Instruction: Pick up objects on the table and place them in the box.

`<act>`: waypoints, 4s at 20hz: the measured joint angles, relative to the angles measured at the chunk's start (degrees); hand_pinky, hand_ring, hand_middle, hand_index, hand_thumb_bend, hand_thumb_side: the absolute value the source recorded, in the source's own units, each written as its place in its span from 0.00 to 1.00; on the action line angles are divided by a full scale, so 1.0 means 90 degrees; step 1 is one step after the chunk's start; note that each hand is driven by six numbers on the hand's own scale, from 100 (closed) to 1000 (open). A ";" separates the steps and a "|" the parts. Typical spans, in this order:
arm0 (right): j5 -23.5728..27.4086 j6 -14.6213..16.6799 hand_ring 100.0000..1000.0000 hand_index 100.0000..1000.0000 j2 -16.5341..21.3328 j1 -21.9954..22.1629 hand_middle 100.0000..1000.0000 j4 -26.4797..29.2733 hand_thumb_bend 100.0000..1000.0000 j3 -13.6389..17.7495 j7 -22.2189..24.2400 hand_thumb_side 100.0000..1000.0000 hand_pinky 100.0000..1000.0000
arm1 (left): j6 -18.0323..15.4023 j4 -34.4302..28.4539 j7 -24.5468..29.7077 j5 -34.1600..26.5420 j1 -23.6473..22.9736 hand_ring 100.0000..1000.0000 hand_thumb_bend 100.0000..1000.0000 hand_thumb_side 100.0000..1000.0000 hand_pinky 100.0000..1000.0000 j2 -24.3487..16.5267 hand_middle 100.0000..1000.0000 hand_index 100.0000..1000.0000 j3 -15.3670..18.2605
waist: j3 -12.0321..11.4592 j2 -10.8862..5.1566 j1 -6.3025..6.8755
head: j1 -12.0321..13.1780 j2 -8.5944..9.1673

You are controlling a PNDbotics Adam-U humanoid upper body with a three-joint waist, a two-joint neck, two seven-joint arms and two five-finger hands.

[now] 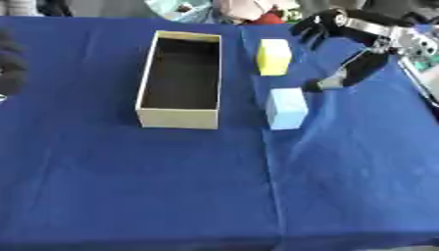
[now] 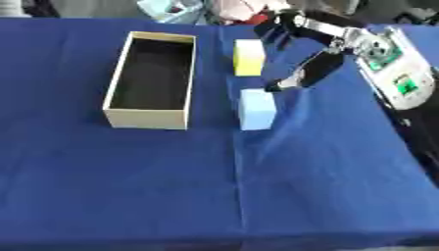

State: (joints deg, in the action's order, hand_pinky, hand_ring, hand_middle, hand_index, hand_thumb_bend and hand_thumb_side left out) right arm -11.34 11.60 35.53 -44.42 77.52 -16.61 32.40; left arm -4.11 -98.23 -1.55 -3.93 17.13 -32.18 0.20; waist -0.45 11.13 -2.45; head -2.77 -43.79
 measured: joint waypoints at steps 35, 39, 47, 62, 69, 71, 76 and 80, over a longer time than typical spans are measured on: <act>-0.1375 0.0404 0.80 0.89 -0.0759 -0.0222 0.79 -0.1702 0.50 -0.0230 0.0589 0.09 0.72 | 0.0032 0.0000 0.0019 0.0000 0.0011 0.57 0.90 0.61 0.55 0.0052 0.59 0.79 -0.0039 | -0.0009 -0.0023 -0.0002 | -0.0132 0.0000; -0.1568 0.0457 0.79 0.88 -0.0845 -0.0224 0.78 -0.1863 0.50 -0.0192 0.0537 0.09 0.72 | 0.0035 0.0000 0.0027 0.0000 0.0011 0.57 0.90 0.61 0.54 0.0053 0.59 0.79 -0.0039 | -0.0013 -0.0024 0.0007 | -0.0157 0.0000; -0.1871 0.0575 0.73 0.80 -0.0949 -0.0250 0.66 -0.2048 0.48 -0.0140 0.0386 0.06 0.69 | 0.0035 0.0000 0.0027 0.0000 0.0011 0.57 0.90 0.61 0.55 0.0054 0.59 0.79 -0.0040 | -0.0032 -0.0024 0.0007 | -0.0173 0.0000; -0.2255 0.0545 0.57 0.47 -0.0950 -0.0335 0.35 -0.1745 0.23 -0.0035 -0.1237 0.00 0.58 | 0.0037 -0.0001 0.0026 0.0000 0.0011 0.57 0.89 0.61 0.55 0.0056 0.59 0.79 -0.0041 | -0.0032 -0.0025 0.0004 | -0.0246 0.0000; -0.2092 0.0431 0.57 0.47 -0.0949 -0.0843 0.35 -0.1274 0.22 -0.0034 -0.1245 0.00 0.59 | 0.0061 -0.0051 0.0052 0.0000 0.0015 0.58 0.89 0.62 0.55 0.0056 0.59 0.79 -0.0082 | -0.0059 -0.0060 -0.0040 | -0.0306 0.0000; -0.2098 0.0390 0.57 0.47 -0.0998 -0.1034 0.36 -0.1262 0.22 -0.0034 -0.1204 0.00 0.59 | 0.0067 -0.0080 0.0067 0.0000 0.0041 0.58 0.89 0.62 0.55 0.0056 0.59 0.79 -0.0100 | -0.0108 -0.0063 -0.0050 | -0.0336 0.0000; -0.2444 0.0344 0.57 0.48 -0.1516 -0.1560 0.36 -0.1574 0.22 0.0016 -0.1148 0.00 0.59 | 0.0079 -0.0175 0.0156 -0.0002 0.0157 0.58 0.90 0.62 0.55 0.0079 0.59 0.79 -0.0174 | -0.0316 -0.0061 -0.0053 | -0.0479 0.0011; -0.2940 0.0399 0.58 0.49 -0.1997 -0.1850 0.37 -0.2125 0.22 0.0118 -0.1145 0.00 0.60 | 0.0094 -0.0274 0.0230 -0.0010 0.0286 0.58 0.90 0.61 0.55 0.0113 0.59 0.79 -0.0241 | -0.0522 -0.0015 -0.0070 | -0.0633 0.0118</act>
State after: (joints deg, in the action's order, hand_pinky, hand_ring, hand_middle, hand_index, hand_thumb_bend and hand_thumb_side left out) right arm -37.80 15.20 17.55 -61.07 58.40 -15.55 22.09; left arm -3.26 -100.69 0.52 -4.02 19.71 -31.17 -1.97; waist -5.15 10.99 -3.09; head -8.47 -42.73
